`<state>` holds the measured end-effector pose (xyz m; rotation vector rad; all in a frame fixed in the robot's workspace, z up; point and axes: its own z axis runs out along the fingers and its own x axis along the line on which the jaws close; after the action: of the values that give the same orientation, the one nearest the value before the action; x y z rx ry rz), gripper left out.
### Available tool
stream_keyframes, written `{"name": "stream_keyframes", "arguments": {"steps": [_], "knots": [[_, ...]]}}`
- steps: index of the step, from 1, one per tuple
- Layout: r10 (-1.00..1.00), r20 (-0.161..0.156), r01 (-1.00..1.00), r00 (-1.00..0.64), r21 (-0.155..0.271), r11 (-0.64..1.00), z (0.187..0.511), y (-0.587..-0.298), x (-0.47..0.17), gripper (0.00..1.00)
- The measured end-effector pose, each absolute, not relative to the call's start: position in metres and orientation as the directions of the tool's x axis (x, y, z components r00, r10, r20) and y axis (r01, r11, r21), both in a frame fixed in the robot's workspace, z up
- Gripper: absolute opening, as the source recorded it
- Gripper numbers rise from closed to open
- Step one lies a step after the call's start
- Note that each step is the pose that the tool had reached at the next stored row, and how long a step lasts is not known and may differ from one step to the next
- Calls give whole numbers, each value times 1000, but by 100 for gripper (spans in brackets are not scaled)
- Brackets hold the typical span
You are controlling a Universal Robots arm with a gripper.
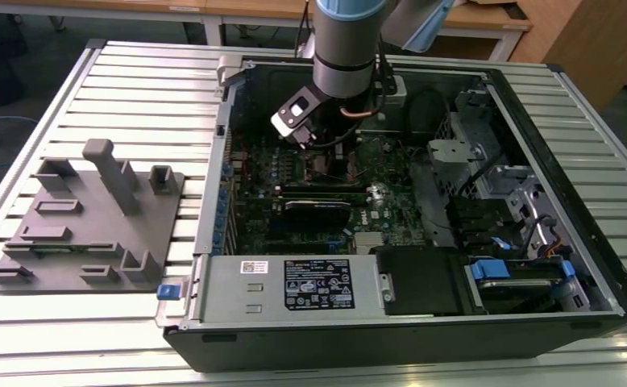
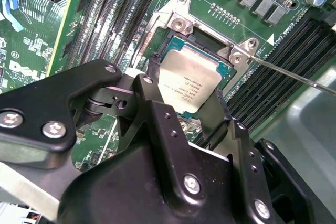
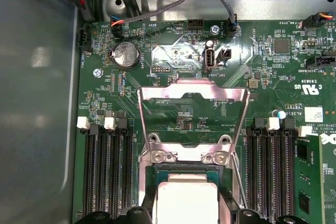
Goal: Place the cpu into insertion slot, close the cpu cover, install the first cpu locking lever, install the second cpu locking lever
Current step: 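Place the cpu into insertion slot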
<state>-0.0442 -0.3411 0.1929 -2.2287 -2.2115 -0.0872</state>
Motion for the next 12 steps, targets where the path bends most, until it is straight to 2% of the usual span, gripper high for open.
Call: {"name": "stream_keyframes", "arguments": {"steps": [12], "knots": [[999, 40, 999, 7, 39, -9, 192, -341, -44, 54]]}}
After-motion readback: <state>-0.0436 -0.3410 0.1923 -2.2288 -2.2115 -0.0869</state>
